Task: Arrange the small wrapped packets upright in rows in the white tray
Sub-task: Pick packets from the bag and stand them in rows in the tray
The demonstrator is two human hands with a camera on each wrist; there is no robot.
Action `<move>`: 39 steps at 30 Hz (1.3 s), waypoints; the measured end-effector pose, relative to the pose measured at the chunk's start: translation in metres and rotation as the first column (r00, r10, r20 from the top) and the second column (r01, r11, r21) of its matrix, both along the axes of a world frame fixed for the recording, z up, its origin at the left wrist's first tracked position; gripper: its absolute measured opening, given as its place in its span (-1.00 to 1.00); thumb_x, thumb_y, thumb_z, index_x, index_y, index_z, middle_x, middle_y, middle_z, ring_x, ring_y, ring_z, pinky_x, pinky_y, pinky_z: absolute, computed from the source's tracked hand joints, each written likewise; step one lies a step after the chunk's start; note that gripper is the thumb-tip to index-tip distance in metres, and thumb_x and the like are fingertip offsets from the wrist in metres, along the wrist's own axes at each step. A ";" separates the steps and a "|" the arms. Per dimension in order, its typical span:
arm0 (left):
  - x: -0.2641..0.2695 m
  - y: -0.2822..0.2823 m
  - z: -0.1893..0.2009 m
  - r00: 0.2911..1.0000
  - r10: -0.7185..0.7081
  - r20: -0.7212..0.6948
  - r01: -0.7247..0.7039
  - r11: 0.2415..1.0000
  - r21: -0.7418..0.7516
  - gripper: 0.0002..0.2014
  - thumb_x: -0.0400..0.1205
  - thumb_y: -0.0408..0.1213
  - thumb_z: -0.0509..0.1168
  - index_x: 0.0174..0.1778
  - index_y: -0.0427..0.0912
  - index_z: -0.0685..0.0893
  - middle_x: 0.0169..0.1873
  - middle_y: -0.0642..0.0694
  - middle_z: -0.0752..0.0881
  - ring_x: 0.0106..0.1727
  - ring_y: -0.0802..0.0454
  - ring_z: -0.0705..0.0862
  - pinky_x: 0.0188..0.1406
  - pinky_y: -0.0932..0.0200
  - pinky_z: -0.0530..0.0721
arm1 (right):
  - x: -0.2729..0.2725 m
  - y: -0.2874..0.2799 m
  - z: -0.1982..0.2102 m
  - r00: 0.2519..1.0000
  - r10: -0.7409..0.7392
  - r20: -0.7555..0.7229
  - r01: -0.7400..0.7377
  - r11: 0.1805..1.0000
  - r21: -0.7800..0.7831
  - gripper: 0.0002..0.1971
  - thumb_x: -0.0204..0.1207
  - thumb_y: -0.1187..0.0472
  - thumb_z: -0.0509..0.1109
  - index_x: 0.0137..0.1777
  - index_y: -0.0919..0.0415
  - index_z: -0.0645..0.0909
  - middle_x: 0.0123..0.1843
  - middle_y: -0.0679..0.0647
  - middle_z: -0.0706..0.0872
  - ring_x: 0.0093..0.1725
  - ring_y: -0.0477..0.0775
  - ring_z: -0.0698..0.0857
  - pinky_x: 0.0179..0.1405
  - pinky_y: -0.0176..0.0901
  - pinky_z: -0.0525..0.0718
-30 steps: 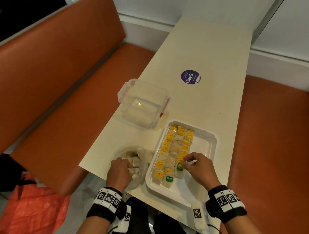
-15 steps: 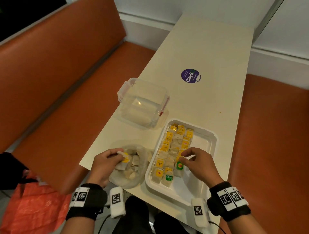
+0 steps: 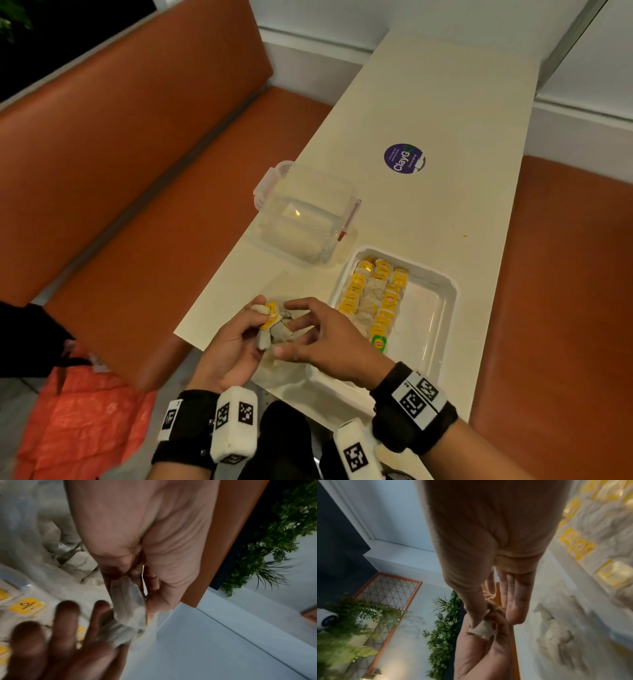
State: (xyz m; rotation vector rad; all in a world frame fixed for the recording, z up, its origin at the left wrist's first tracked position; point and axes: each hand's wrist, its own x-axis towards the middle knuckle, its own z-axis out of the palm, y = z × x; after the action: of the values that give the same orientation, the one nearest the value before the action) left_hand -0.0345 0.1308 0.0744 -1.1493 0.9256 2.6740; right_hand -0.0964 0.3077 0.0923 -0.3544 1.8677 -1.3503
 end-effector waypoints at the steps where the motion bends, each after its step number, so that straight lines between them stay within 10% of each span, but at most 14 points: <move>1: 0.000 0.003 0.001 1.000 0.002 -0.027 -0.001 1.000 0.025 -0.73 0.54 -0.54 0.30 0.03 -0.15 0.74 -0.15 -0.20 0.81 -0.12 -0.20 0.88 -0.04 -0.15 0.89 | 0.000 -0.004 0.000 0.998 -0.063 0.020 0.064 0.998 -0.024 -0.34 0.28 -0.01 0.80 0.38 -0.15 0.65 0.12 -0.06 0.77 -0.11 0.01 0.87 0.10 0.11 0.87; 5: -0.003 0.014 0.003 0.996 0.023 -0.087 -0.022 1.000 0.016 -0.74 0.60 -0.58 0.15 0.01 -0.20 0.66 -0.25 -0.18 0.79 -0.15 -0.19 0.87 0.23 -0.27 0.69 | -0.004 -0.009 -0.004 0.984 -0.175 -0.030 0.175 0.985 0.008 -0.64 0.34 0.11 0.76 0.11 -0.03 0.79 0.01 -0.02 0.82 -0.17 0.11 0.88 0.04 0.17 0.86; 13: -0.003 0.025 -0.005 0.992 0.112 -0.057 -0.099 0.978 0.186 -0.77 0.55 -0.21 0.24 -0.03 -0.20 0.75 -0.04 -0.20 0.72 -0.10 -0.23 0.70 -0.15 -0.04 0.62 | -0.007 -0.002 -0.004 0.980 -0.168 -0.110 0.173 0.984 0.039 -0.79 0.41 0.19 0.70 0.02 0.03 0.82 -0.13 -0.04 0.88 -0.23 -0.02 0.87 -0.06 -0.06 0.84; 19: -0.010 0.027 -0.003 0.992 0.113 0.062 -0.122 0.976 0.180 -0.76 0.63 -0.05 0.37 -0.13 -0.17 0.72 -0.06 -0.25 0.79 -0.06 -0.28 0.77 0.23 -0.18 0.69 | -0.005 0.005 -0.004 0.977 -0.180 -0.112 0.183 0.983 0.017 -0.80 0.40 0.12 0.73 -0.02 -0.02 0.82 -0.25 0.03 0.86 -0.25 -0.06 0.85 -0.06 -0.08 0.81; 26: -0.015 0.031 -0.012 0.985 -0.036 0.166 0.029 0.999 0.041 -0.71 0.73 -0.06 0.36 -0.27 -0.08 0.59 -0.39 -0.08 0.56 -0.52 0.05 0.51 -0.71 0.26 0.37 | -0.012 0.020 0.008 0.980 -0.163 -0.117 0.155 0.985 -0.072 -0.83 0.38 0.19 0.75 -0.09 0.01 0.84 -0.12 -0.06 0.87 -0.20 -0.14 0.76 -0.13 -0.27 0.73; 34: -0.005 0.035 -0.005 0.951 -0.309 0.003 0.308 0.948 -0.084 -0.63 0.71 0.13 0.41 -0.01 -0.16 0.76 -0.37 -0.06 0.54 -0.53 0.15 0.37 -0.72 0.30 0.17 | -0.027 0.049 0.022 0.985 -0.117 -0.124 0.105 0.989 -0.103 -0.78 0.42 0.20 0.74 0.02 -0.03 0.85 -0.06 0.00 0.86 -0.11 0.14 0.76 -0.02 -0.15 0.77; 39: -0.002 0.036 -0.001 0.872 -0.485 -0.067 0.469 0.867 -0.167 -0.51 0.48 -0.12 0.62 0.27 -0.27 0.74 -0.20 -0.13 0.71 -0.49 0.13 0.46 -0.70 0.33 0.20 | -0.030 0.062 0.025 0.994 -0.106 -0.002 0.105 0.980 -0.170 -0.76 0.48 0.25 0.69 0.13 0.05 0.86 -0.03 0.17 0.88 0.01 0.41 0.82 0.15 0.19 0.85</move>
State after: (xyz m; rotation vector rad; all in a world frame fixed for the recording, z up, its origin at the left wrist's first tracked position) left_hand -0.0362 0.1667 0.0734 -0.6775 1.2515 2.3043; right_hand -0.1264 0.3696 0.1174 -0.3534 1.8067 -1.5876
